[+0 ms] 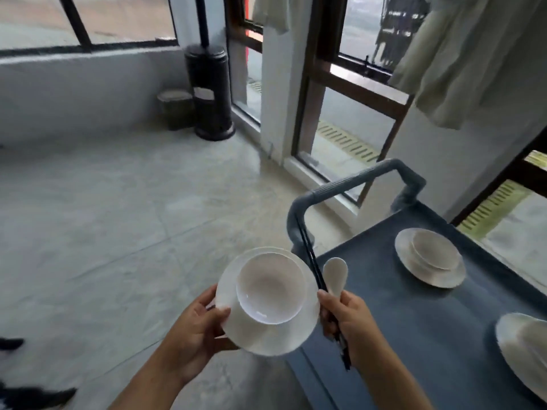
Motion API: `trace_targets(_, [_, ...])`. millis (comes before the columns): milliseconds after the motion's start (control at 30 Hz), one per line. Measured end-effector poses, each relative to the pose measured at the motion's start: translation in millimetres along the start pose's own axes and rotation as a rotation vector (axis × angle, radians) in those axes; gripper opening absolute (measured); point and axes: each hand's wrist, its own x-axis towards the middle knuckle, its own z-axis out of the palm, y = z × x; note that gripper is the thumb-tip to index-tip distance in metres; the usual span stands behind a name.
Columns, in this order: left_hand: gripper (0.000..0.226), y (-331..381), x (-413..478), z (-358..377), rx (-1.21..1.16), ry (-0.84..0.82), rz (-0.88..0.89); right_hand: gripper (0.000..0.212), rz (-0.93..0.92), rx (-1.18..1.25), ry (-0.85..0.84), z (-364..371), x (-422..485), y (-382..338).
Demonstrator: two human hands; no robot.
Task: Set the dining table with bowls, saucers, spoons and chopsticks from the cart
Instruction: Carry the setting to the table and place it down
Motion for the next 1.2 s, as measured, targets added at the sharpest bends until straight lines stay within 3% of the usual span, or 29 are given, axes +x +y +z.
trace_targets(200, [0.049,28,-33,-97,-0.121,0.181,0.098,0.032,0.071,-0.062,-0.171,119,39,5])
trace_targets(533, [0.058,49,-74,-209,-0.389,0.506,0.293,0.033,0.173,-0.26,-0.609,303,115,-2])
trace_targets(733, [0.067,84,-63,-269,-0.471,0.683,0.426,0.035,0.237,-0.329,-0.868,424,182,1])
trace_targets(1000, [0.057,172,-25,-334,-0.545,0.882,0.586,0.043,0.242,-0.501,-1.113,589,259,-39])
trace_targets(1200, [0.064,218,-21,-385,-0.594,0.963,0.694,0.04,0.237,-0.588,-1.267,701,279,-44])
